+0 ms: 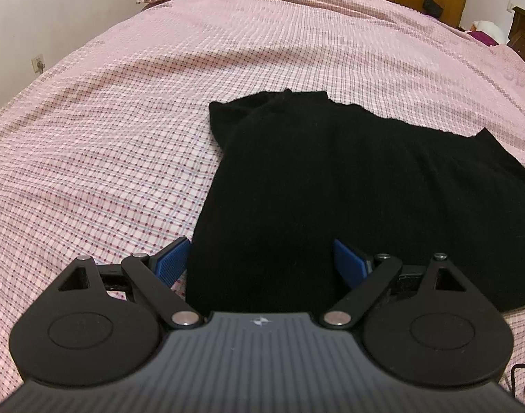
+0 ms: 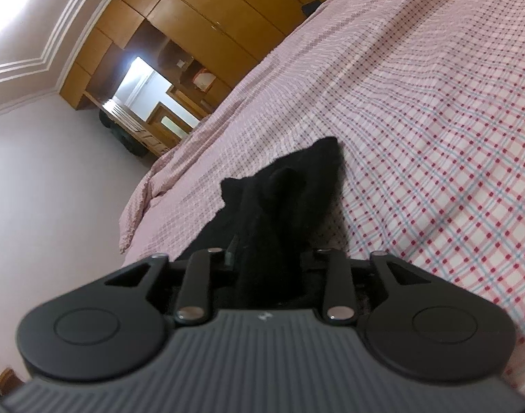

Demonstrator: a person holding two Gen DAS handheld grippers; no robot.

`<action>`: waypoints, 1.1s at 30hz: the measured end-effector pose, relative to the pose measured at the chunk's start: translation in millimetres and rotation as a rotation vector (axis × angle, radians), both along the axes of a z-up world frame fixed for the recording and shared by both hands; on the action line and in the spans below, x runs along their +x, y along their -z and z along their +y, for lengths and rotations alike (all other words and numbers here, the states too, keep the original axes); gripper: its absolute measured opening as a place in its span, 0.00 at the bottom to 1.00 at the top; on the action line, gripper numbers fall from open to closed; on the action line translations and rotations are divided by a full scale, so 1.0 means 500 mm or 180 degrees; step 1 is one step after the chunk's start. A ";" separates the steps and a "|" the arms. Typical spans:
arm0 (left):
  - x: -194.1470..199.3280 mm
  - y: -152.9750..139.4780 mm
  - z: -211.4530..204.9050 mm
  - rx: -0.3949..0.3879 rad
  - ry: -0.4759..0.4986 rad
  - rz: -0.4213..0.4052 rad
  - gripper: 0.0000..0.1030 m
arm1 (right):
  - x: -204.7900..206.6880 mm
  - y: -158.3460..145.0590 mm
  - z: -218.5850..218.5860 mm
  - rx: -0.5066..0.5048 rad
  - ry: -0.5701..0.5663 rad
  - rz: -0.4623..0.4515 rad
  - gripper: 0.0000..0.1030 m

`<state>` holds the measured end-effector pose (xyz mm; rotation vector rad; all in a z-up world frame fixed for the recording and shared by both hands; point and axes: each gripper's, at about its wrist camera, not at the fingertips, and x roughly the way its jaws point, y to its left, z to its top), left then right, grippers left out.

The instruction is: Fold small clothes

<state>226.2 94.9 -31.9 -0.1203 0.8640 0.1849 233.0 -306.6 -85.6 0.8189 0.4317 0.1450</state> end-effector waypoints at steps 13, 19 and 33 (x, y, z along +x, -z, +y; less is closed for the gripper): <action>-0.029 -0.037 0.058 0.0085 -0.0130 -0.0154 0.89 | 0.020 -0.142 0.098 -0.0049 -0.0198 -0.0247 0.22; -0.041 -0.051 0.100 0.0116 -0.0245 -0.0205 0.89 | 0.045 -0.194 0.169 0.0008 -0.0409 -0.0331 0.21; -0.067 -0.067 0.177 0.0139 -0.0375 -0.0307 0.89 | 0.107 -0.244 0.447 -0.0893 -0.1143 -0.0400 0.21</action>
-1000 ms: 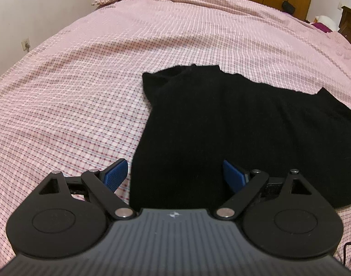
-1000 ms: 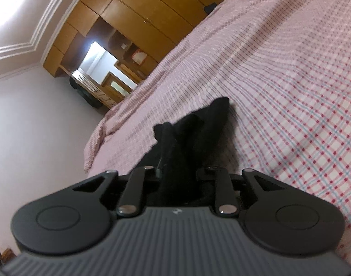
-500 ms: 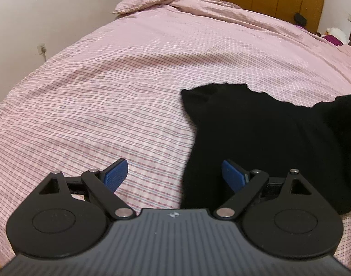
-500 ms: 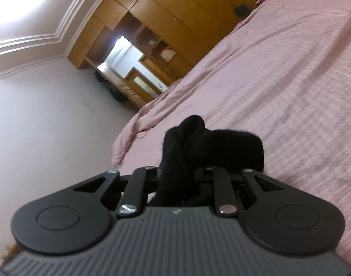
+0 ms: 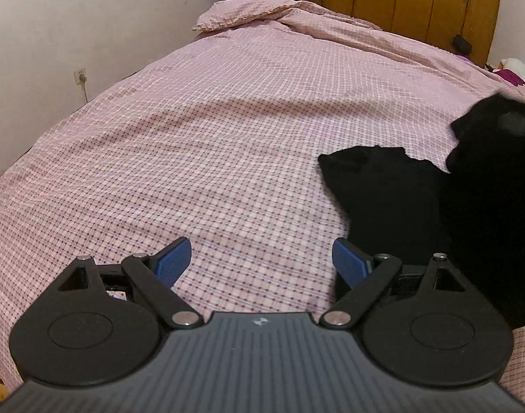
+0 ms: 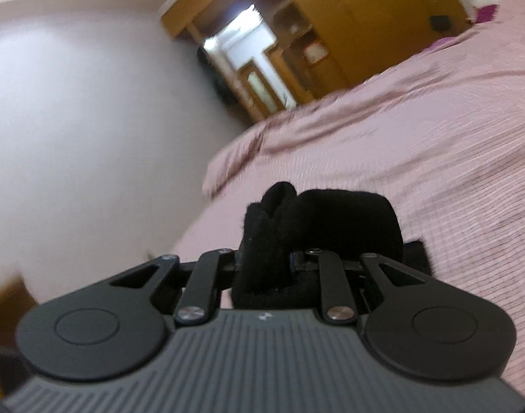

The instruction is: Fold small clothes

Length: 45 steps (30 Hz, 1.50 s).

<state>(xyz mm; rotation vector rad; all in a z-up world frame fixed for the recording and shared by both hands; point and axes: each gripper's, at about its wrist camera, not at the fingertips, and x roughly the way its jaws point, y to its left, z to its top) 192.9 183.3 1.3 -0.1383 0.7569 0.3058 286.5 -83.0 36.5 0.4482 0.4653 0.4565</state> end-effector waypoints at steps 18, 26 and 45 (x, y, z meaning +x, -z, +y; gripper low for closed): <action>-0.020 0.029 0.067 -0.0220 -0.0135 -0.0029 0.89 | 0.002 0.081 0.181 -0.1023 -0.0568 0.0191 0.22; -0.018 0.019 0.046 -0.0203 -0.0036 -0.0067 0.89 | -0.043 0.065 0.160 -0.0853 -0.0777 0.0167 0.40; 0.039 -0.081 -0.086 -0.0246 0.0773 -0.0456 0.89 | -0.131 0.009 -0.043 -0.0669 -0.0322 -0.0003 0.42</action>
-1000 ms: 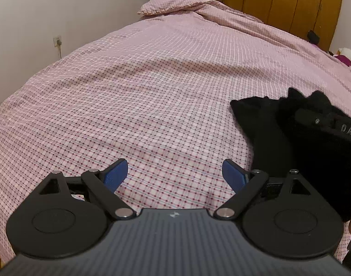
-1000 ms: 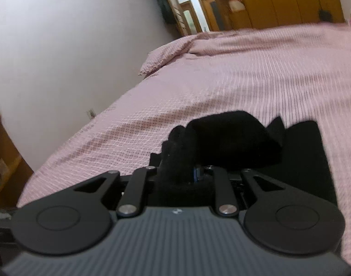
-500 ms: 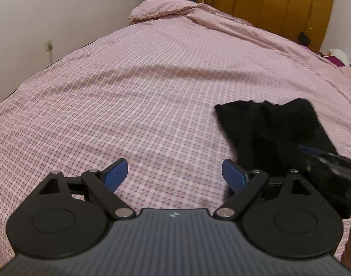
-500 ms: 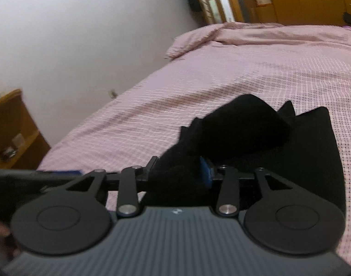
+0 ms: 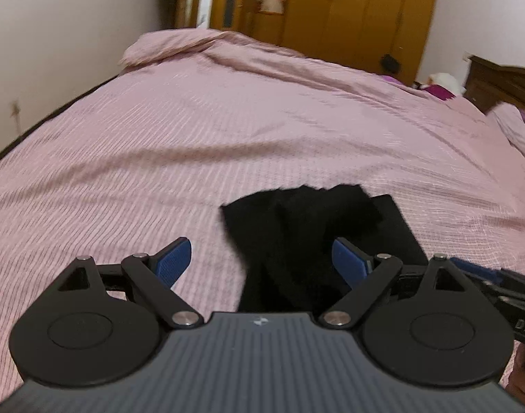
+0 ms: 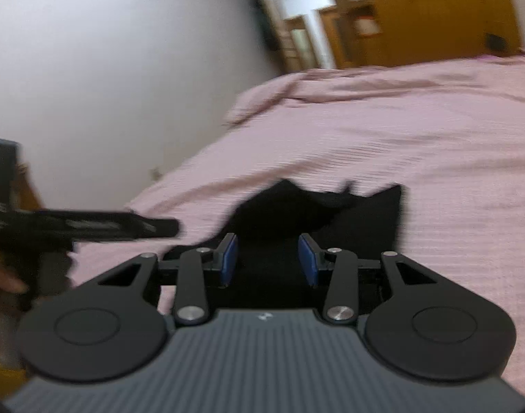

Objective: Fold small clothes
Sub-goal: 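Grasp the cardigan's other edge with the left gripper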

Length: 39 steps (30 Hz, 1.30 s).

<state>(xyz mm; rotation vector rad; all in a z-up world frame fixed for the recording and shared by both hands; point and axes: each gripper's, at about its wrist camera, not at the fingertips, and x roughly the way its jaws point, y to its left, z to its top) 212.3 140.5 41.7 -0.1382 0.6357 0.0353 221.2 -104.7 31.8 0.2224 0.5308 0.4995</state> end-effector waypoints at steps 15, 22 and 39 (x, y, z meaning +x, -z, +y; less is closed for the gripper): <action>0.183 0.102 -0.115 0.0587 0.0514 -0.0067 0.73 | 0.082 0.109 -0.055 0.0014 0.0601 0.0312 0.42; 0.161 0.114 -0.020 0.0234 -0.0119 -0.0134 0.25 | 0.074 0.105 -0.016 -0.0036 0.0310 0.0199 0.43; 0.008 0.065 0.004 -0.0313 0.0239 -0.0037 0.69 | 0.047 0.092 -0.001 -0.0124 0.0302 0.0137 0.49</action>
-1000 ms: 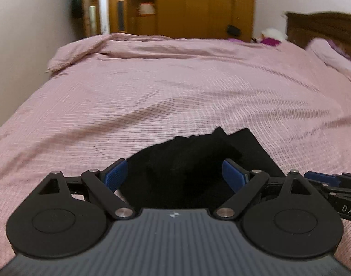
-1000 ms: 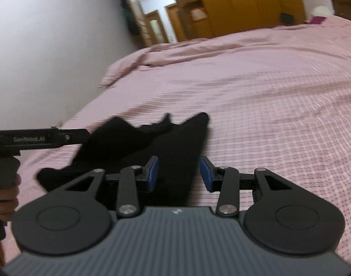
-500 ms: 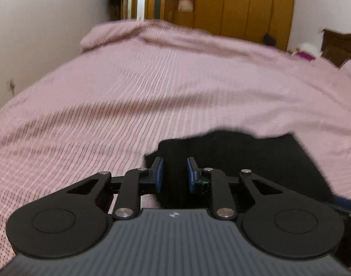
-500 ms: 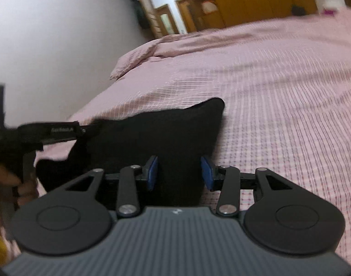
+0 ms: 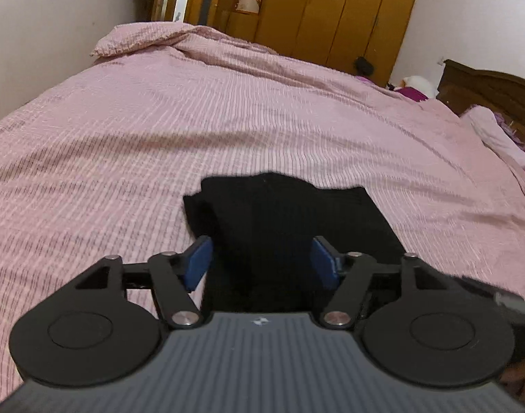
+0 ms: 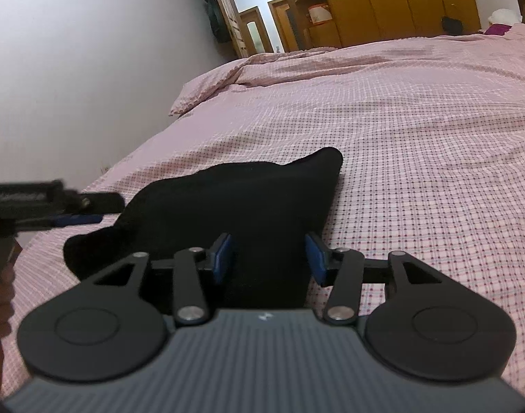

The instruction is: Fold small clothes

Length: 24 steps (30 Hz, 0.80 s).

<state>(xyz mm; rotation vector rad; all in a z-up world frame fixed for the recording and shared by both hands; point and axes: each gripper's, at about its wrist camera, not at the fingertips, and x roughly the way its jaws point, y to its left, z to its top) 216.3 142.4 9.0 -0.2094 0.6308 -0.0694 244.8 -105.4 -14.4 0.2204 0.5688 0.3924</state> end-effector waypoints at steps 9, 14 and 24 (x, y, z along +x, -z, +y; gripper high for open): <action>-0.029 0.060 0.011 -0.0385 -0.0073 0.0164 0.21 | -0.011 0.004 -0.022 0.0272 0.0140 0.0156 0.49; -0.064 0.069 0.033 -0.0075 -0.0238 0.0208 0.20 | -0.038 -0.015 0.023 0.0169 -0.0235 -0.0010 0.48; -0.064 0.104 0.037 0.0009 -0.0222 0.0336 0.26 | -0.059 0.017 0.045 -0.0126 -0.0379 0.0000 0.48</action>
